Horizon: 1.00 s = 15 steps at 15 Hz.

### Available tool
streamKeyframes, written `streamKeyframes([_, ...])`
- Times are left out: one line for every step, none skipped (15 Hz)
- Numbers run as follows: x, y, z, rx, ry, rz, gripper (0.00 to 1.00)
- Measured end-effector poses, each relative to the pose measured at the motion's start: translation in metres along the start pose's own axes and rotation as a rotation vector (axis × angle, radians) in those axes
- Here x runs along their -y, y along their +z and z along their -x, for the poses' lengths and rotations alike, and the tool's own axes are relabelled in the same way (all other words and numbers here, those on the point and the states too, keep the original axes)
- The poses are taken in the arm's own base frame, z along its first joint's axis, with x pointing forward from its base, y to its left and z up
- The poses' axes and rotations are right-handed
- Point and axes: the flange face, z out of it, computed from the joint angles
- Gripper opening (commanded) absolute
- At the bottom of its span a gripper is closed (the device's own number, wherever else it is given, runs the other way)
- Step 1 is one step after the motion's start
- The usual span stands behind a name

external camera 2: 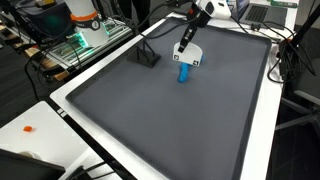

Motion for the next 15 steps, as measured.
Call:
streamKeyframes([-0.001,0.001,-0.001,0.001,-0.005,0.007,0.01])
streamKeyframes([-0.001,0.002,-0.002,0.001,-0.009,0.014,0.01])
streamKeyframes([-0.002,0.003,-0.003,0.001,-0.013,0.018,0.01])
streamKeyframes([-0.002,0.004,-0.004,0.000,-0.018,0.019,0.01])
streamKeyframes([-0.002,0.004,-0.005,-0.001,-0.022,0.019,0.01])
streamKeyframes([-0.003,0.005,-0.006,-0.005,-0.024,0.018,0.01])
streamKeyframes([-0.003,0.006,-0.007,-0.009,-0.026,0.018,0.01])
streamKeyframes([-0.004,0.007,-0.008,-0.011,-0.028,0.018,0.01])
streamKeyframes([-0.004,0.008,-0.009,-0.012,-0.031,0.018,0.01])
streamKeyframes([-0.004,0.009,-0.010,-0.013,-0.034,0.017,0.01])
streamKeyframes([-0.005,0.011,-0.011,-0.014,-0.037,0.017,0.01])
streamKeyframes([-0.005,0.012,-0.011,-0.016,-0.038,0.017,0.01])
streamKeyframes([-0.006,0.012,-0.012,-0.018,-0.040,0.017,0.01])
streamKeyframes([-0.006,0.013,-0.012,-0.019,-0.040,0.018,0.01])
streamKeyframes([-0.006,0.014,-0.013,-0.020,-0.041,0.019,0.01])
